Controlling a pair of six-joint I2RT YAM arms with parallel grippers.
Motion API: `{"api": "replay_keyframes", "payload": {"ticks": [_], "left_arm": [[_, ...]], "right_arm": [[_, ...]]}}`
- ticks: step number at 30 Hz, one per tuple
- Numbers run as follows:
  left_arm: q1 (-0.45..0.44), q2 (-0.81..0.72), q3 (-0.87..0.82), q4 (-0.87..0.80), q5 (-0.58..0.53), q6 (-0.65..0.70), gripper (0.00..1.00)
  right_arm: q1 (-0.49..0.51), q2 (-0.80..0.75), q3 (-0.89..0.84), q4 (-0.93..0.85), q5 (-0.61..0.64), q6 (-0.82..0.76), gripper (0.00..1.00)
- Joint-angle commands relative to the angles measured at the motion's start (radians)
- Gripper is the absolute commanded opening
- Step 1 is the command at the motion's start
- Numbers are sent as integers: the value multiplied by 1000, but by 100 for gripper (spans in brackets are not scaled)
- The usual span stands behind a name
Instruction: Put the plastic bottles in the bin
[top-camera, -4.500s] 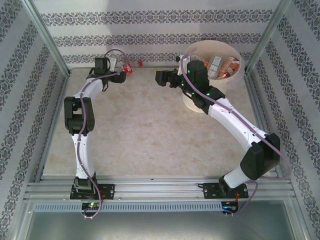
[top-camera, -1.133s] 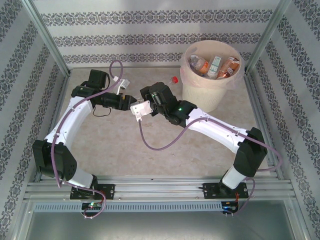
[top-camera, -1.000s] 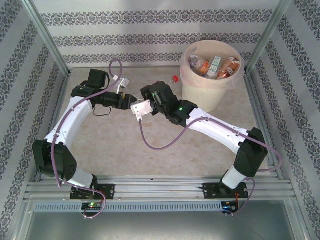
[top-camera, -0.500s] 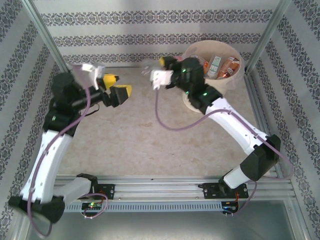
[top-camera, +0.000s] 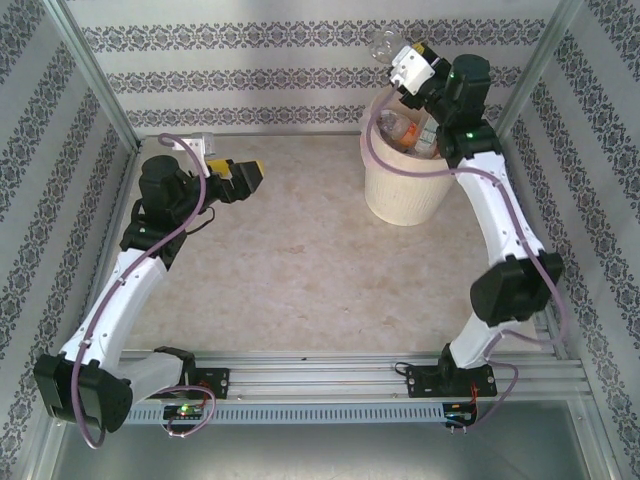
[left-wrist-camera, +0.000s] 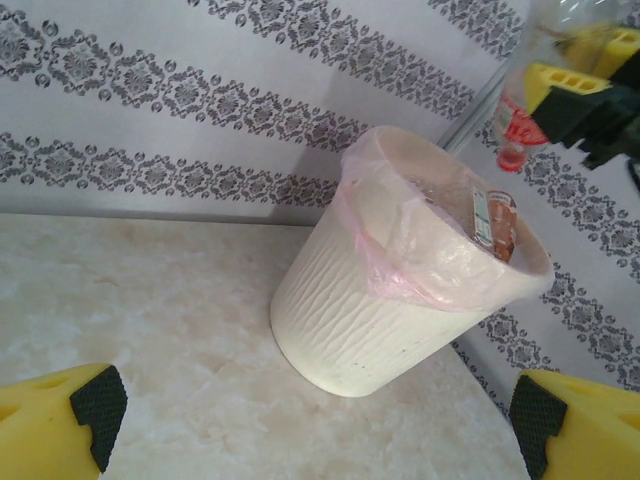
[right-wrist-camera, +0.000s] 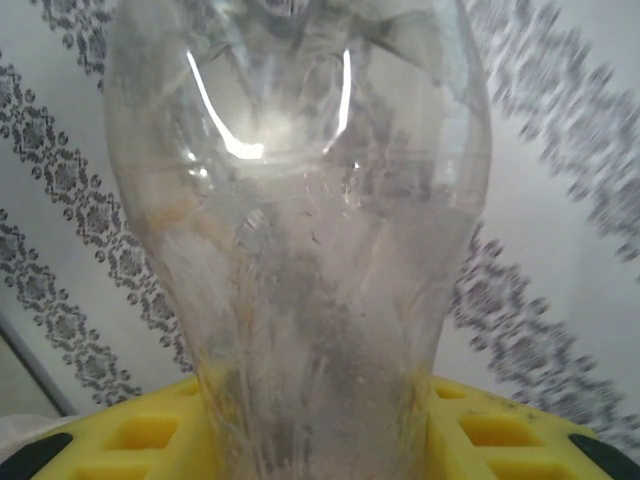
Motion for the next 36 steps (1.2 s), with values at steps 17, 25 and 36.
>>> {"api": "replay_keyframes", "payload": {"ticks": [17,25,36], "left_arm": [[-4,-2,28,-5,-67,10,100],[-4,4,24,-13,-66,14,100],[-5,3,15,-12,-71,9,100]], "right_arm": [[-29,304,406,-388,164,123,56],[-25,251,447,-516,34,105,84],[-20,339,600,-369,-19,774,73]]}}
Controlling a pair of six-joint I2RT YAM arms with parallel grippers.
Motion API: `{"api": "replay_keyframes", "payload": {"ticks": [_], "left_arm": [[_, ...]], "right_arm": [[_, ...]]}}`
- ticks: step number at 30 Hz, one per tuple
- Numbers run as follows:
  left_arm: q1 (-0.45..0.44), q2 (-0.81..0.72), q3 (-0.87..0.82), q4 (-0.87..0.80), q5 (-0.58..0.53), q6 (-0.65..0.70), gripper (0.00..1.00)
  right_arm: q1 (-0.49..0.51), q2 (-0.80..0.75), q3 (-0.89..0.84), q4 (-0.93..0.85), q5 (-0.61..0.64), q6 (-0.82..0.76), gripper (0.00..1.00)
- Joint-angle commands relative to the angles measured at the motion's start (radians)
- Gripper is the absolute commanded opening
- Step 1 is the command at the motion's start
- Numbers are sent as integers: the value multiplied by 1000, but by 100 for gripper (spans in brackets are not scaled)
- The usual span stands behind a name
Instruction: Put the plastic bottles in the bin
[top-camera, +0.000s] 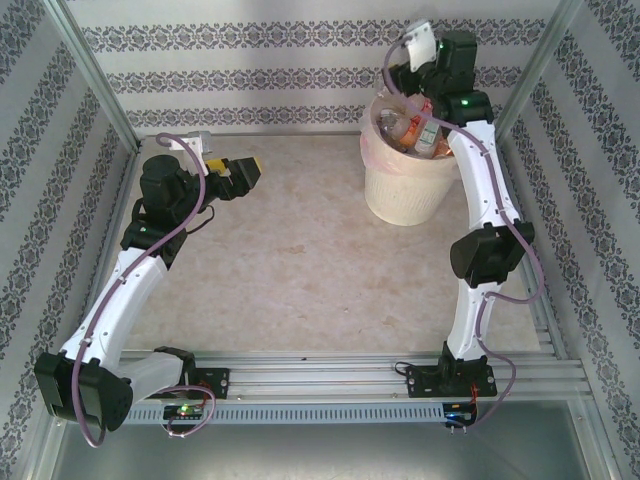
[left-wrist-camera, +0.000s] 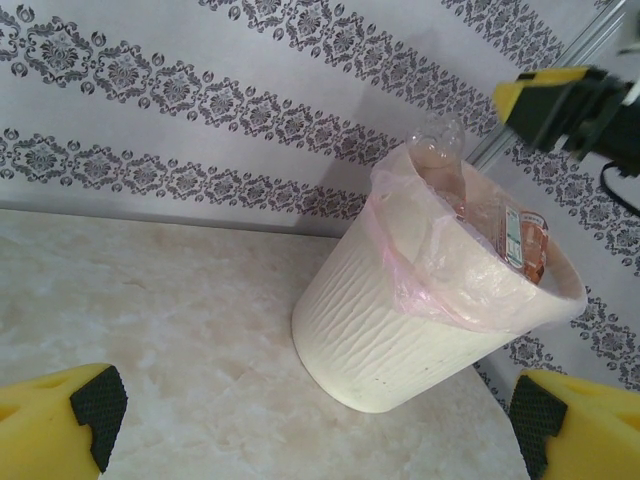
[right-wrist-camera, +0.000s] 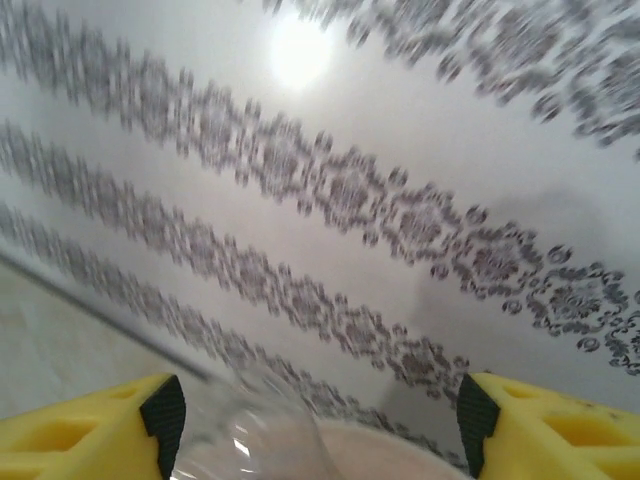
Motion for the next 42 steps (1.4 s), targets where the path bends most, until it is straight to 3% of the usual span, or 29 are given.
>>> {"api": "replay_keyframes", "payload": {"ticks": [1,3,6,9,14,17,22,26,31,37,42], "left_arm": [[-4,-1,15,-12,-10,20,100],[-4,-2,17,-18,-13,24,100],[-4,-6,12,-23,-23,27,100],[-3,-4,9,-23,-27,31,100],[-4,5,10,-32,-27,35,100],[-3,4,6,-32,-28,33,100],[-4,2,5,-38,-32,38,100],[-4,1,1,-35,-34,36,100],[-4,-1,5,-56,-62,41,100],[-4,-32,3,-157,-281,46,100],[-3,-75,-8,-299,-668,29,100]], "right_arm": [[12,50,72,49,-71,246,73],[35,72,79,36,-55,217,75],[71,105,79,-2,92,148,75],[77,149,93,-20,295,158,65],[73,251,252,-210,363,160,54],[71,216,206,-281,318,186,51],[38,64,-72,-183,186,230,48],[10,16,-176,-147,135,242,48],[-10,-20,-149,-111,-30,245,60],[-11,-139,-143,-49,-79,253,77],[23,-350,-379,63,-57,265,83]]}}
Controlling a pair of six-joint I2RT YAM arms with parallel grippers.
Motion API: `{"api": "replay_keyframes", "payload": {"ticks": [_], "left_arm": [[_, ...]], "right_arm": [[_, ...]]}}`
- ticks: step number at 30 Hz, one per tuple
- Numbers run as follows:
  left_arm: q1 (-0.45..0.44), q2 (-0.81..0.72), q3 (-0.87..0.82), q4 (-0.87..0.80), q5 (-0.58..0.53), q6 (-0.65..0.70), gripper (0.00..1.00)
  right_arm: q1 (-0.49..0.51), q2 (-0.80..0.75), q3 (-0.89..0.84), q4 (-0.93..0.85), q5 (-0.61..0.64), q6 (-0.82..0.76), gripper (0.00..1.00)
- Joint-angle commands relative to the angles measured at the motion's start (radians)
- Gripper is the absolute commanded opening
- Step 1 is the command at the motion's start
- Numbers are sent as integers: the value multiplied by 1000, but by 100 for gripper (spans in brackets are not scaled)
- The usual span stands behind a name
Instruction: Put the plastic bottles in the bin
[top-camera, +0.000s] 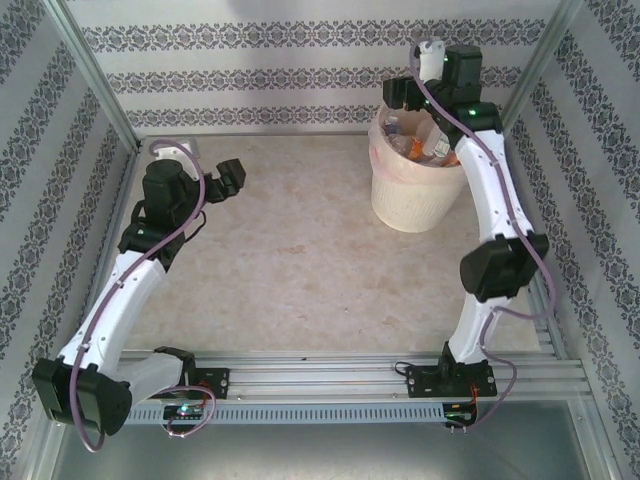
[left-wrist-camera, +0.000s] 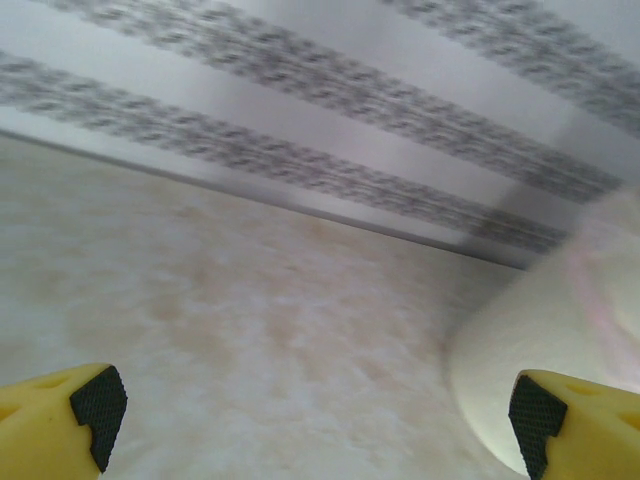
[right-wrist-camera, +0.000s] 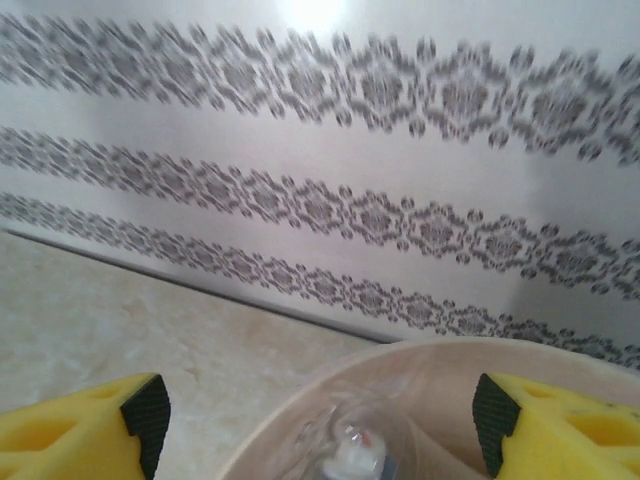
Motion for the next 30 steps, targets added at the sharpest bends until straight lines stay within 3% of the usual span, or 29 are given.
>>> {"api": "replay_keyframes", "payload": {"ticks": [1,8,13,19,24,30], "left_arm": [[-1,-53,-17,-127,-348,15,100],[15,-76,-92,-123,-516,107,100],[27,-62,-153,-111,-629,125,100],[52,-69,-266,-36,-703,78,100],[102,-41,-391,143,-664,148,100],[185,94,-484,331,-498,283,100]], "right_arm": [[37,-191,-156,139,12,10,86],[123,-566,-696,391,247,51,98],[131,-787,-969,325,419,149,98],[118,-963,-1219,182,493,218,98],[62,-951,-1404,327,501,252,98],[-48,-724,-1455,532,417,231,98]]}}
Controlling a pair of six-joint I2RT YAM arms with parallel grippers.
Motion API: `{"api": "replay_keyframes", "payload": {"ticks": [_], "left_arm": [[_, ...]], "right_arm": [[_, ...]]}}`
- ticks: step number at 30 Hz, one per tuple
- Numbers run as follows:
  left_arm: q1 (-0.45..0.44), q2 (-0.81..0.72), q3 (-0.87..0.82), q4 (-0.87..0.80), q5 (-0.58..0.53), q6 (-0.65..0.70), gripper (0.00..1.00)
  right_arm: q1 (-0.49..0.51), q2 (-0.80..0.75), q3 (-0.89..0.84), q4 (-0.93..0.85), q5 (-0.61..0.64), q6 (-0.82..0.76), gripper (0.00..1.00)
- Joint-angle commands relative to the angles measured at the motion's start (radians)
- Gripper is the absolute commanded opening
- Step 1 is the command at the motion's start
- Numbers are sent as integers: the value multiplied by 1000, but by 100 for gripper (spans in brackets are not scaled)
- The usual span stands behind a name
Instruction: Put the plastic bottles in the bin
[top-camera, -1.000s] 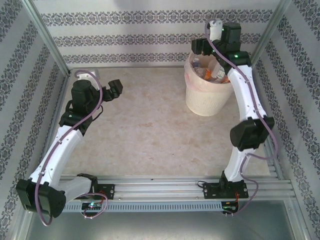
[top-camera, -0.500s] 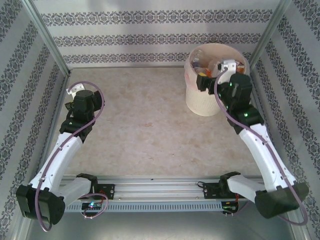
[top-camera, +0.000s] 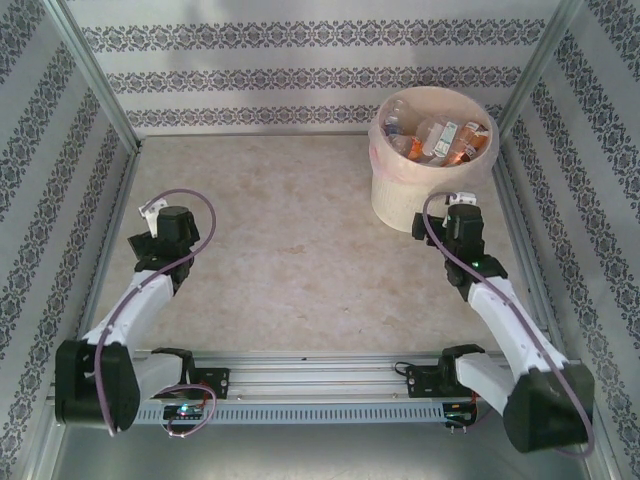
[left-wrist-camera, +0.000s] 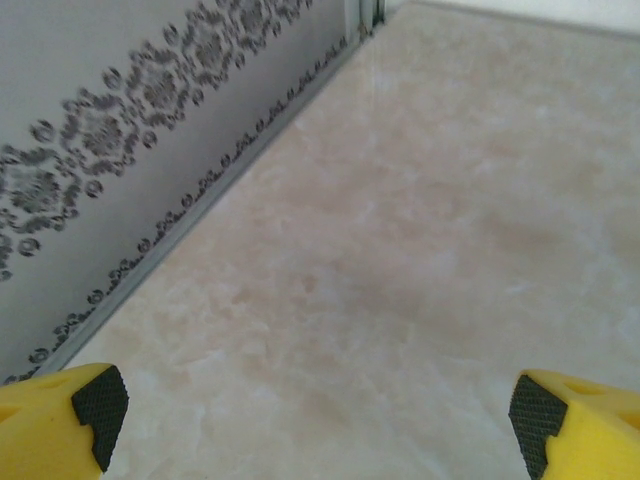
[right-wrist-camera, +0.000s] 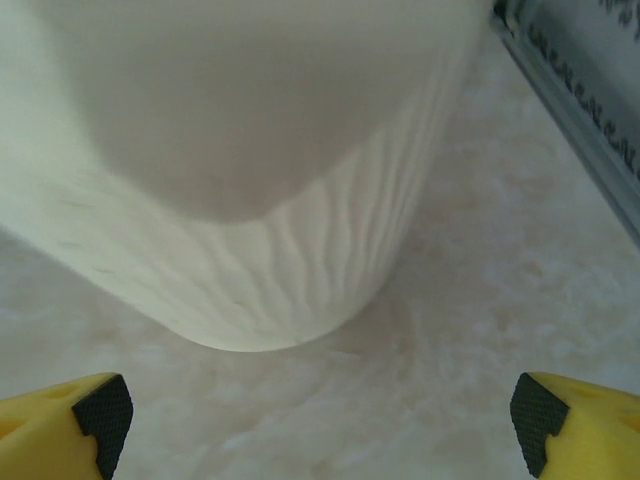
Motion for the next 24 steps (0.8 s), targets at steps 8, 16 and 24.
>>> {"api": "replay_keyframes", "payload": {"ticks": [8,16,24], "left_arm": [[81,278,-55,371,405,204,100],[98,316,-53,471,497,265,99],[97,245,-181,661,586,194,99]], "right_arm": [[-126,304,-71,460,-125,-104,98],[-163,430,-83,663,-348,-145,98],[-128,431,-249,951,-419,-225,98]]}}
